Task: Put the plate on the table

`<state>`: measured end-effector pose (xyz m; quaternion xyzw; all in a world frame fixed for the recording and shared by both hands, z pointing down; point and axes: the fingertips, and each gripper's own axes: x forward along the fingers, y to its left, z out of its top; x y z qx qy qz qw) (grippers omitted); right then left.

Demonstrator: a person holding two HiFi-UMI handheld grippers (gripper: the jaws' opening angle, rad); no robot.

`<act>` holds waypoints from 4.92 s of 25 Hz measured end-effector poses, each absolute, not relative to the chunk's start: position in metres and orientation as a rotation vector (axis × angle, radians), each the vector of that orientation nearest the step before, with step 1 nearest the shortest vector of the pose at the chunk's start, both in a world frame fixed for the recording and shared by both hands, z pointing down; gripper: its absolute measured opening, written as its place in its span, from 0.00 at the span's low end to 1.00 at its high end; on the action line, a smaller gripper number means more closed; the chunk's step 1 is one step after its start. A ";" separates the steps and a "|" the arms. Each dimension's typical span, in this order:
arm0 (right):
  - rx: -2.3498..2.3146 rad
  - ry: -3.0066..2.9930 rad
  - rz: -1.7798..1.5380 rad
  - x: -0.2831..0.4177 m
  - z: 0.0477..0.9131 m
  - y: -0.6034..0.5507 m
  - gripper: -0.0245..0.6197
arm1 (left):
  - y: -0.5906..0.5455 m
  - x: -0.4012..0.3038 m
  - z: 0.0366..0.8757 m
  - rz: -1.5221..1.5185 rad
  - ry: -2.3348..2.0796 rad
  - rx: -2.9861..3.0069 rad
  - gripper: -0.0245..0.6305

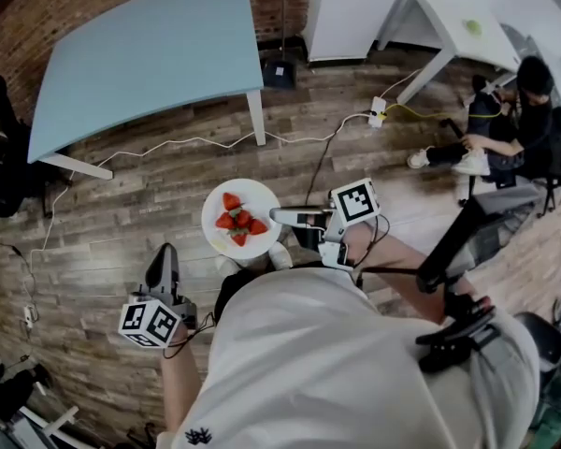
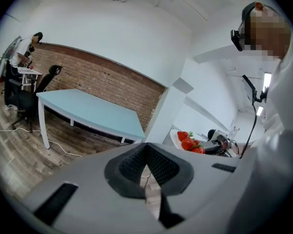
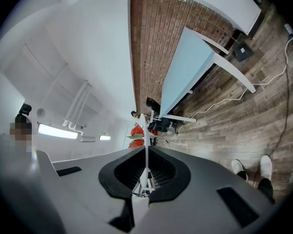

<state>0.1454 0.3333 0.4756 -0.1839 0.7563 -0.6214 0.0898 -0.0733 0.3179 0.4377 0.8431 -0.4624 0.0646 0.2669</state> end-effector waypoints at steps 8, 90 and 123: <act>-0.512 2.189 -1.890 0.144 0.480 0.333 0.06 | 0.318 -0.074 0.444 0.180 -1.248 2.261 0.04; -1.111 1.875 -1.975 0.207 0.668 -0.530 0.06 | -0.234 -0.112 0.409 0.151 -1.369 2.082 0.04; -1.637 2.252 -1.864 0.218 0.703 -0.548 0.17 | -0.236 -0.112 0.417 0.150 -1.341 2.089 0.04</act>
